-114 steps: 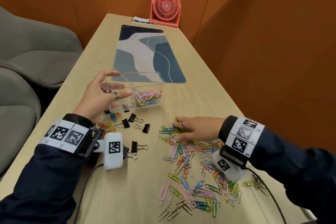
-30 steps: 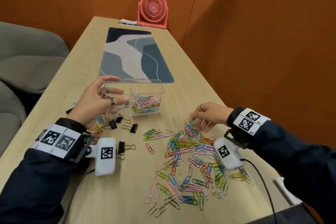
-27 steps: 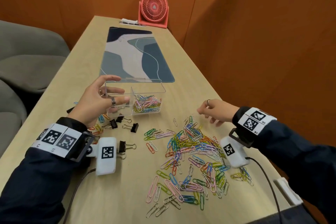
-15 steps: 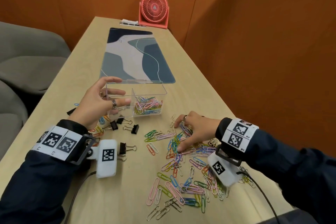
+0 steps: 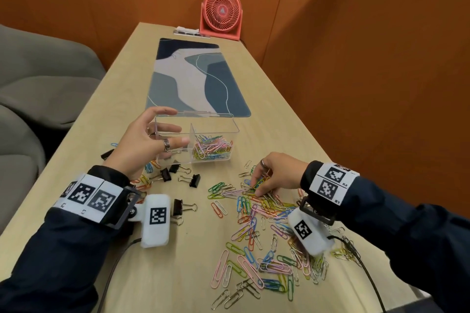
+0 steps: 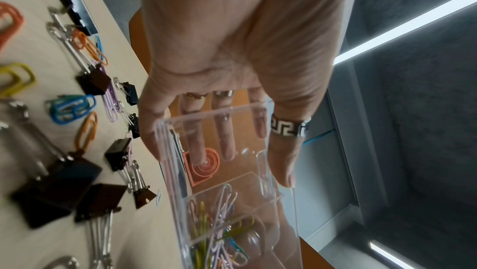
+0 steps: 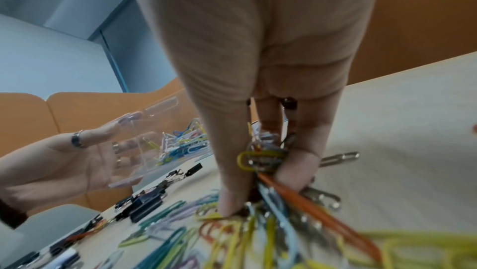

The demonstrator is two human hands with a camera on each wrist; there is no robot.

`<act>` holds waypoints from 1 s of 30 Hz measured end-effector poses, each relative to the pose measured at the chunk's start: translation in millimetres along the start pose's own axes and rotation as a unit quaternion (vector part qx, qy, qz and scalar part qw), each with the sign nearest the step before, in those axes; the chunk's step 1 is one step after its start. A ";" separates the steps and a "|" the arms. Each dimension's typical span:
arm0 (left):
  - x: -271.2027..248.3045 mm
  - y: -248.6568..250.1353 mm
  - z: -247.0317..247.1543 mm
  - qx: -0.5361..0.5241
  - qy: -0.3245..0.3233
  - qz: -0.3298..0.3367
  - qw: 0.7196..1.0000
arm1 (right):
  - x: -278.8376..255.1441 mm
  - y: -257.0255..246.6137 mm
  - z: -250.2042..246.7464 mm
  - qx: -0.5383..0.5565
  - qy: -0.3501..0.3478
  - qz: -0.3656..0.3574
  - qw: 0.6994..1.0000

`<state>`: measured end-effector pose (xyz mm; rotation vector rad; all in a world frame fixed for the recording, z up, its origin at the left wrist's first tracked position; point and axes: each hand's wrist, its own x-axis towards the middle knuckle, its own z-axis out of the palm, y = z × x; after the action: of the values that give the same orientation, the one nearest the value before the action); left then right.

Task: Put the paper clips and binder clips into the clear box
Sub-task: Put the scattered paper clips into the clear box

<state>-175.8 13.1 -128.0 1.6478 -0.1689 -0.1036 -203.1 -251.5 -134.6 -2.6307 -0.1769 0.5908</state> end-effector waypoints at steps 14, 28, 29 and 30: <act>-0.1 -0.5 -1.0 -0.002 0.002 -0.006 1.000 | -0.2 -17.8 -42.9 0.144 0.128 -0.024 0.981; 4.0 -4.6 1.0 -0.034 -0.046 -0.023 0.998 | 33.5 -87.7 -41.6 0.207 0.296 -0.131 0.923; 4.1 -4.2 0.6 -0.039 -0.046 -0.023 0.998 | 34.6 -86.2 -35.7 0.203 0.307 -0.134 0.920; 4.1 -4.1 0.4 -0.042 -0.045 -0.022 0.998 | 34.9 -84.7 -30.7 0.200 0.318 -0.136 0.917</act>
<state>-171.6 12.3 -132.0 1.5638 -0.1947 -0.2159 -160.8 -179.9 -85.4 -2.2021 -0.1888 -0.3070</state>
